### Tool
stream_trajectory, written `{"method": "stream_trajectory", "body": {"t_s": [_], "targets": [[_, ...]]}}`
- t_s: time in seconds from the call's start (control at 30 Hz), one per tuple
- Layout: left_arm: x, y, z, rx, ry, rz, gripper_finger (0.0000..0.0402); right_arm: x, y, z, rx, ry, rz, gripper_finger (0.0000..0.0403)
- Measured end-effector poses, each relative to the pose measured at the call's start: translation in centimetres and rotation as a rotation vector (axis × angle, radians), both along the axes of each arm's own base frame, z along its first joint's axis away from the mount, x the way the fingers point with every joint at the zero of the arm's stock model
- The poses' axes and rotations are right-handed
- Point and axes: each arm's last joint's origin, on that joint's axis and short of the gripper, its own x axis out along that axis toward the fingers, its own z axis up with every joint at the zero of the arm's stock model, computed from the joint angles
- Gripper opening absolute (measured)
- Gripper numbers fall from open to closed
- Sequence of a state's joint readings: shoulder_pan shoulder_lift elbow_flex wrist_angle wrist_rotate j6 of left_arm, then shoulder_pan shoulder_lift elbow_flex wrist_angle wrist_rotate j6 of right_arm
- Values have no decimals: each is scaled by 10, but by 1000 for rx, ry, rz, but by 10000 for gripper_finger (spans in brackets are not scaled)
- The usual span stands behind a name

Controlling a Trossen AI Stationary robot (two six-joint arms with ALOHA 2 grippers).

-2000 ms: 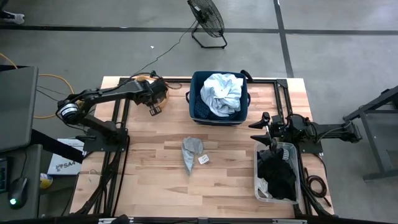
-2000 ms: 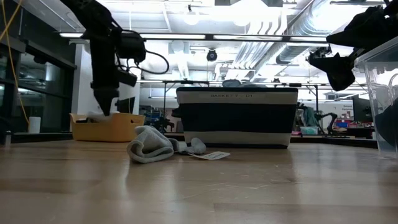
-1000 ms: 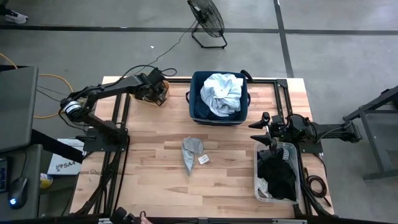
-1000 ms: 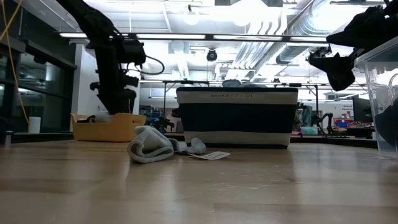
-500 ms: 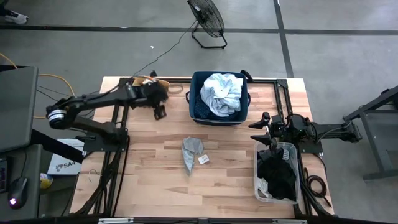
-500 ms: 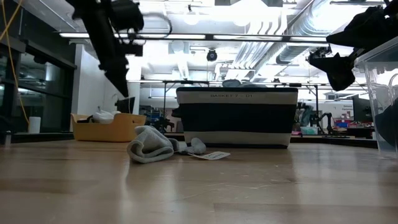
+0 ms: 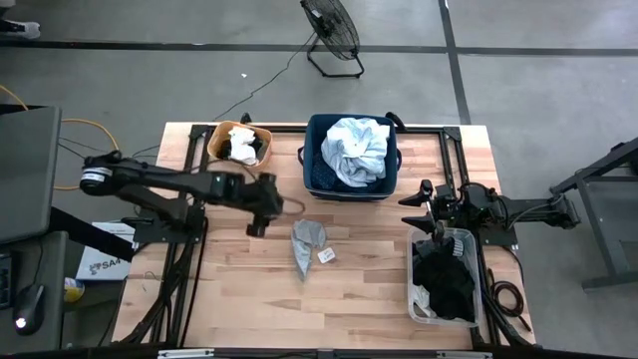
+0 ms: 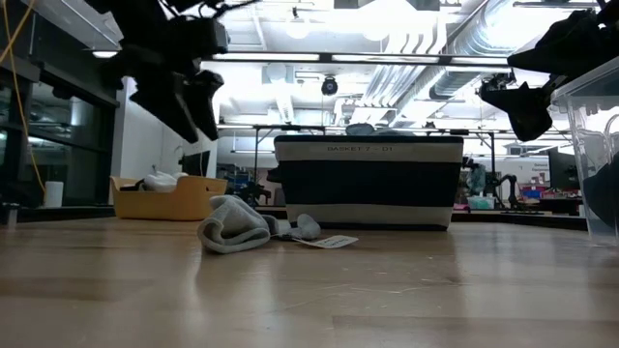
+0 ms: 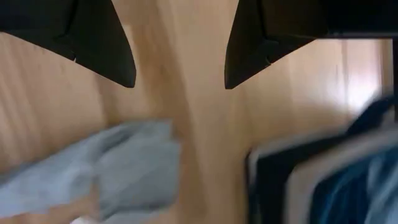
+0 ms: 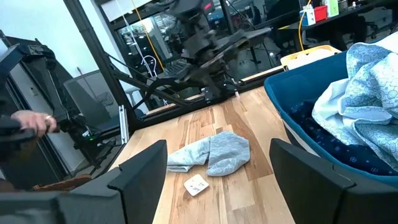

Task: Pick & Place Cloths
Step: Put the gray sock into the yellow bin

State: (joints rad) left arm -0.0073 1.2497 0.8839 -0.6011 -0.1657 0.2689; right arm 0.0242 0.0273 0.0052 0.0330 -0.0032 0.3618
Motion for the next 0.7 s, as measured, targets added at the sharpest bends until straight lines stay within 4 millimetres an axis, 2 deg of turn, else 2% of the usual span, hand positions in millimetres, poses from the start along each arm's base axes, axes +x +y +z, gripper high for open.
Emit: {"method": "stream_trajectory", "body": {"t_s": [0.13, 0.23, 0.53, 0.7], "targets": [[11, -21, -14, 32, -132, -171, 243, 0, 0, 0, 0, 1, 0, 275], [18, -28, -23, -21, -201, -244, 269, 0, 0, 0, 0, 1, 0, 275], [33, -31, -37, -133, -240, -217, 389, 0, 0, 0, 0, 2, 0, 275], [41, -35, -51, -172, -210, -251, 393, 0, 0, 0, 0, 2, 0, 275]]}}
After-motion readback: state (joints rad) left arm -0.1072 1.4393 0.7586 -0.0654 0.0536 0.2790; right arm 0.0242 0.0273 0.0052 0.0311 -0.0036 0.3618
